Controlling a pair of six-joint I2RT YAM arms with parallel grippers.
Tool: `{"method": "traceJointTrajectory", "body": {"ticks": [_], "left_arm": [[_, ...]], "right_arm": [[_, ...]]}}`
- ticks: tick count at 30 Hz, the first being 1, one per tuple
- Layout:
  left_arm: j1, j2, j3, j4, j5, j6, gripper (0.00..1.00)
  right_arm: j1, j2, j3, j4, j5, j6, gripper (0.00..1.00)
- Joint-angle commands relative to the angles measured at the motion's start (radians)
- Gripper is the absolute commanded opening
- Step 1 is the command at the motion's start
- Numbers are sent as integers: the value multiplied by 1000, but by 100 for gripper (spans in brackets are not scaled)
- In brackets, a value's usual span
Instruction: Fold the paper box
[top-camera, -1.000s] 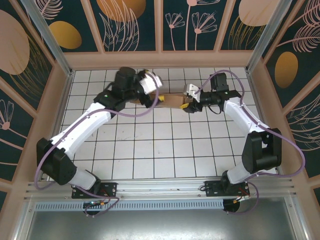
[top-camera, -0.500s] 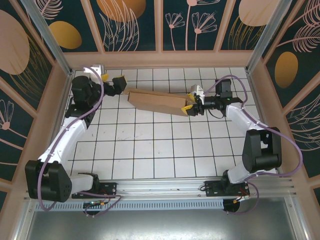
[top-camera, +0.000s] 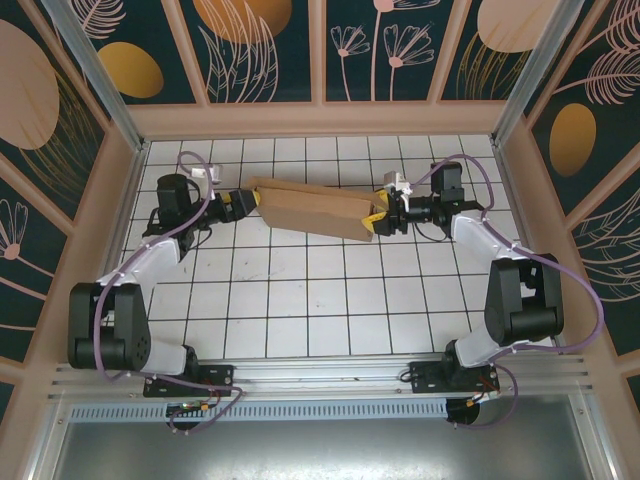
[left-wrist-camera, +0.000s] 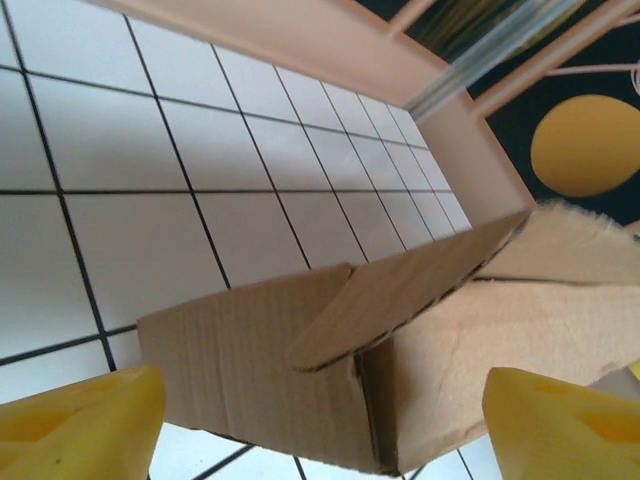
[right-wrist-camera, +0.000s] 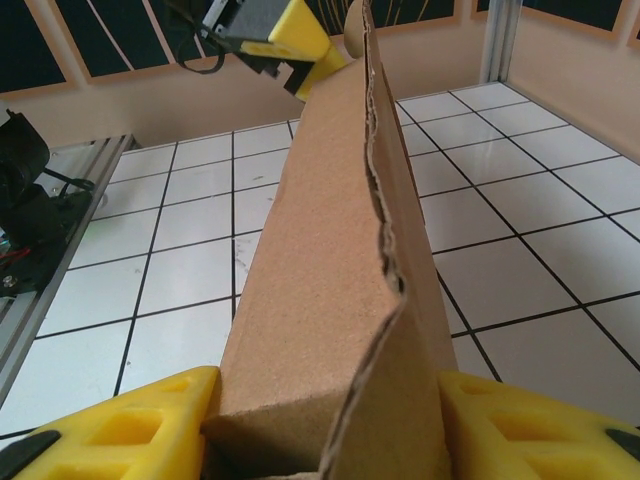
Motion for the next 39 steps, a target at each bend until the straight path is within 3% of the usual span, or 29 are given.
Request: {"method": "traceJointTrajectory", "body": {"ticks": [1, 7, 17, 23, 24, 30, 34, 39], "left_arm": [[-1, 51, 23, 12, 61, 17, 73], [-1, 96, 37, 104, 68, -74, 67], [-19, 173, 86, -12, 58, -44, 69], [-54, 221, 94, -81, 14, -14, 60], [-58, 230, 92, -87, 6, -14, 60], [-78, 241, 61, -126, -75, -8, 55], [-86, 235, 40, -105, -97, -26, 55], [-104, 230, 47, -96, -131, -40, 55]], "right_arm": [[5, -18, -4, 17, -42, 33, 43], [7, 29, 0, -1, -43, 34, 43], [15, 48, -6, -24, -34, -4, 43], [15, 61, -2, -27, -22, -6, 45], [15, 62, -1, -26, -15, -6, 46], [-3, 17, -25, 40, 63, 55, 80], [-22, -64, -80, 149, 132, 160, 86], [-31, -219, -228, 410, 282, 415, 89]]}}
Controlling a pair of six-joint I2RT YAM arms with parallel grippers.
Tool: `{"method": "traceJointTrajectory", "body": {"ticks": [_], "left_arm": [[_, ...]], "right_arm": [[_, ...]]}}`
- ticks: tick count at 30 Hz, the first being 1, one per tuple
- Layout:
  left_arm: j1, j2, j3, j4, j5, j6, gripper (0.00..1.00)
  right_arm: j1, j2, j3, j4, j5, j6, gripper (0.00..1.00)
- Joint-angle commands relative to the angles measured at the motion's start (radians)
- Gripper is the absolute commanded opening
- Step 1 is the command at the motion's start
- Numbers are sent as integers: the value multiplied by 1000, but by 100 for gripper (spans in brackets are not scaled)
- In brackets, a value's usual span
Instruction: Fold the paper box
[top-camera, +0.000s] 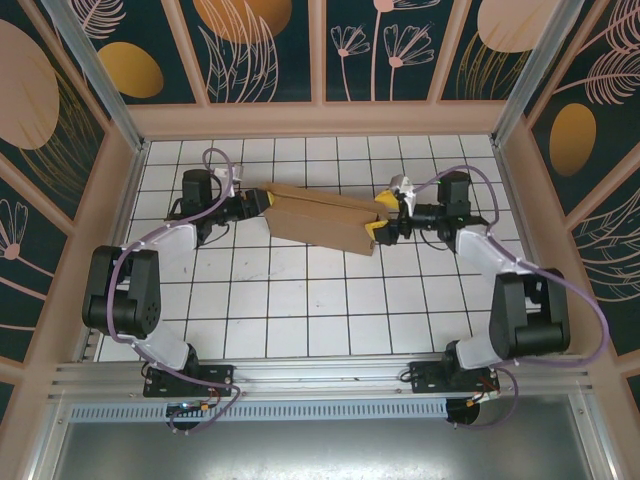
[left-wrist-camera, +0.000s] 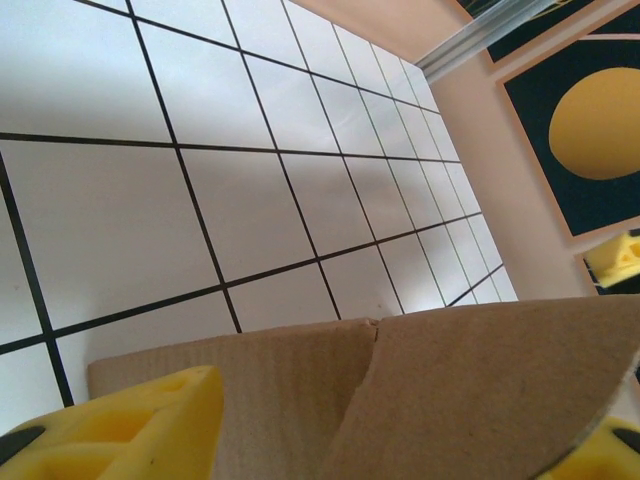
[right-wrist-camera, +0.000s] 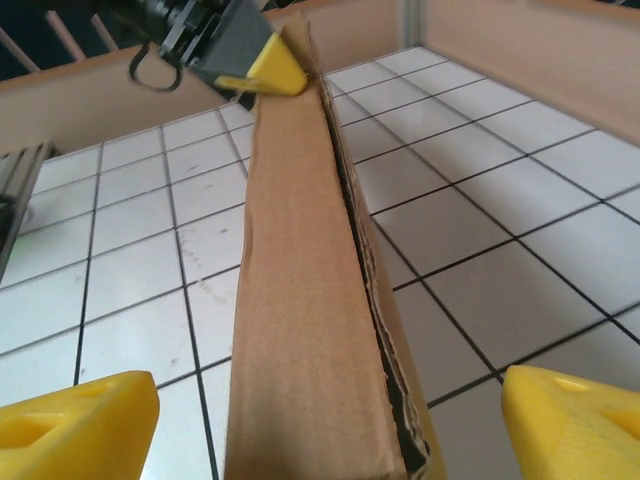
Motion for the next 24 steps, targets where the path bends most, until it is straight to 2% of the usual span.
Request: {"method": "traceJointTrajectory", "body": {"ticks": [1, 4, 6, 10, 13, 17, 21, 24], "left_arm": [[-16, 29, -45, -118, -91, 6, 56], [-27, 19, -62, -97, -104, -9, 56], [-37, 14, -75, -86, -122, -15, 57], [-59, 28, -82, -80, -150, -35, 57], [-70, 41, -87, -65, -151, -60, 57], [-73, 40, -91, -70, -153, -70, 57], [-74, 22, -87, -108, -166, -46, 57], [-74, 6, -90, -125, -171, -25, 57]], "right_arm": [[-6, -121, -79, 245, 179, 252, 89], [-3, -192, -114, 287, 389, 471, 89], [10, -234, -130, 261, 547, 627, 85], [144, -343, -168, 159, 881, 820, 75], [215, -421, -198, 99, 1012, 920, 71], [242, -481, -225, 49, 1004, 952, 70], [225, -460, -126, -138, 987, 843, 66], [189, -405, -29, -263, 904, 730, 66]]}}
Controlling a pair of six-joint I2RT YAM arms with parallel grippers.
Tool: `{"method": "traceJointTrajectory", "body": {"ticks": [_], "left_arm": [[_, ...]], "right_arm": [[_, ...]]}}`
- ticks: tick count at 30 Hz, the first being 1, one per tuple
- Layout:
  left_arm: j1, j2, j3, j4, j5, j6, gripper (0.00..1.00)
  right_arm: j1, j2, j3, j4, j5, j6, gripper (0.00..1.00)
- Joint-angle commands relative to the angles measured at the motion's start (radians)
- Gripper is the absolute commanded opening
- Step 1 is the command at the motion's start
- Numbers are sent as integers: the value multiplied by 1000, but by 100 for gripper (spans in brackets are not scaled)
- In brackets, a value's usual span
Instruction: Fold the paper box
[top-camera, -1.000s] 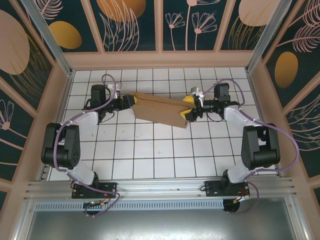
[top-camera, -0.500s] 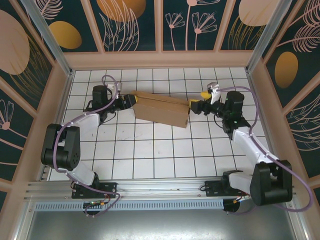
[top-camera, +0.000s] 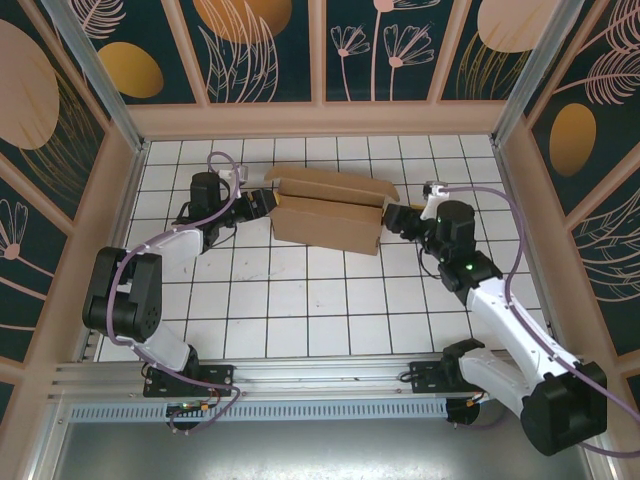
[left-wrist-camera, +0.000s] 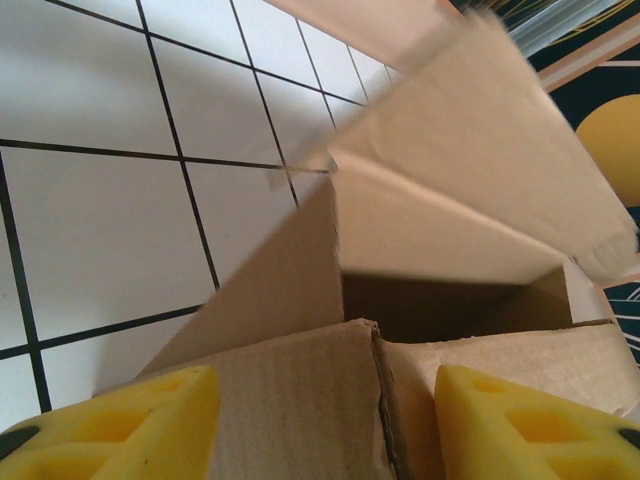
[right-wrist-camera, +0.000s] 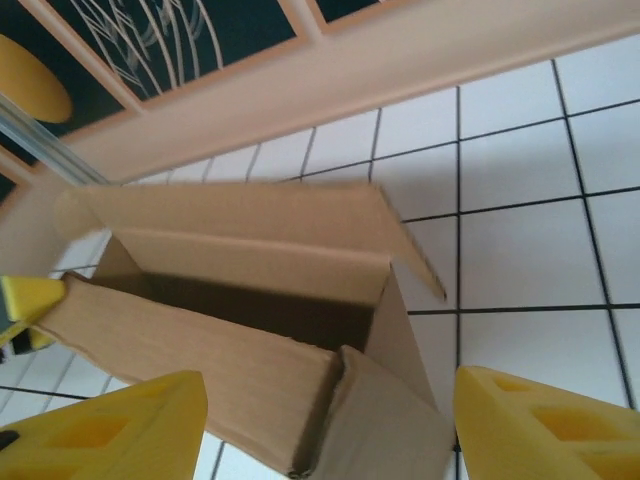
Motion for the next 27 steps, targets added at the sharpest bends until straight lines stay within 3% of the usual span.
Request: {"method": "traceJointTrajectory", "body": {"ticks": [1, 4, 7, 19, 27], "left_arm": [[-14, 20, -53, -201, -54, 59, 57], [-14, 20, -62, -193, -64, 78, 56], [-13, 31, -69, -187, -64, 67, 54], [-14, 43, -45, -201, -59, 72, 54], [-15, -16, -109, -149, -17, 49, 56]], "right_arm": [[-38, 49, 123, -172, -70, -147, 65], [-75, 103, 192, -223, -106, -239, 66], [-124, 143, 217, -189, -194, -217, 65], [-206, 285, 149, -8, -51, 50, 75], [-208, 334, 136, 49, -100, 62, 74]]}}
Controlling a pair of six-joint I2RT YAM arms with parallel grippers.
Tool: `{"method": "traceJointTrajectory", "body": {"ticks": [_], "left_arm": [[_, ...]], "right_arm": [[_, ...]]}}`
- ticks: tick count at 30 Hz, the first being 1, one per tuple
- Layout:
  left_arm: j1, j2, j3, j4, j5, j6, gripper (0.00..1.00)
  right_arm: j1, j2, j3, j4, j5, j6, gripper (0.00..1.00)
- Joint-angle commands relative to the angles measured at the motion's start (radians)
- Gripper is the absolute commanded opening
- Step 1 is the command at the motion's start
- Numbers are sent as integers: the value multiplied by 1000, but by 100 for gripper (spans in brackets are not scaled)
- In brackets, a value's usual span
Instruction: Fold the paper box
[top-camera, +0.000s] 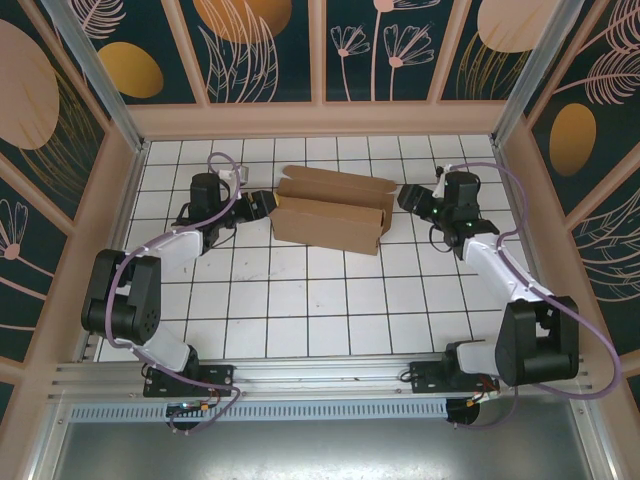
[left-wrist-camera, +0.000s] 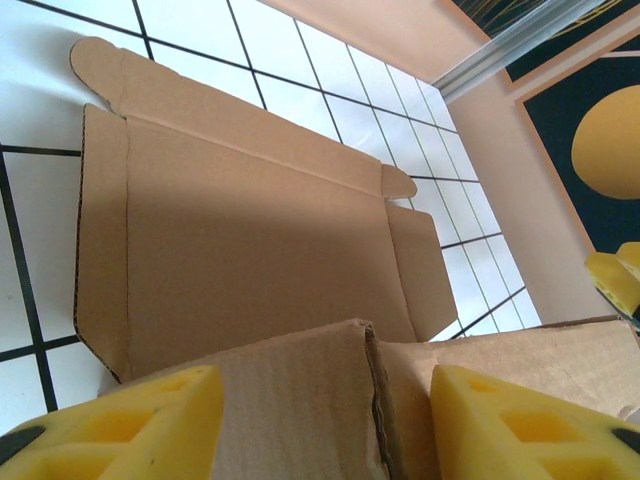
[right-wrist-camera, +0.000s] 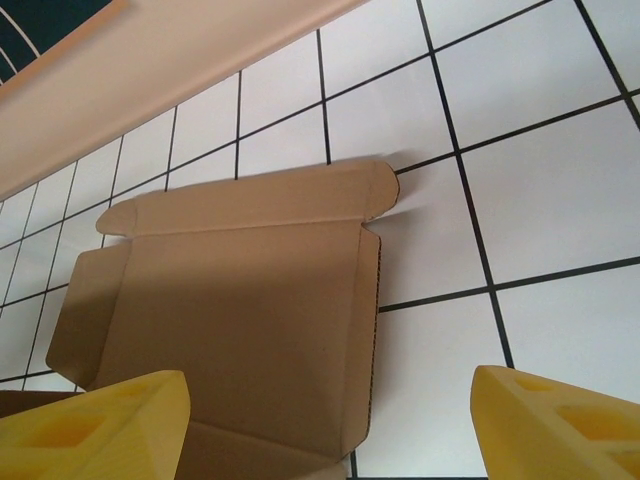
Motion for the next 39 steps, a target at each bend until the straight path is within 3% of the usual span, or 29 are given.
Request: {"method": "traceJointTrajectory", "body": {"ticks": [1, 8, 13, 17, 24, 32, 39], "left_arm": [[-10, -22, -114, -142, -7, 19, 57], [-12, -182, -287, -144, -30, -7, 70], [-14, -288, -362, -121, -6, -43, 84], [-13, -425, -381, -169, -64, -33, 99], [-13, -432, -284, -187, -230, -10, 99], [-13, -249, -124, -209, -300, 25, 96], [-14, -218, -71, -229, -304, 39, 96]], "right_arm": [[2, -7, -20, 77, -20, 13, 74], [32, -25, -71, 100, -36, 40, 74], [101, -45, -96, 36, 31, 47, 75], [153, -69, -119, -15, 97, 38, 75], [168, -91, -146, -21, 131, 39, 74], [296, -75, -213, -46, 176, 33, 74], [390, -54, -299, -35, 200, 87, 72]]}}
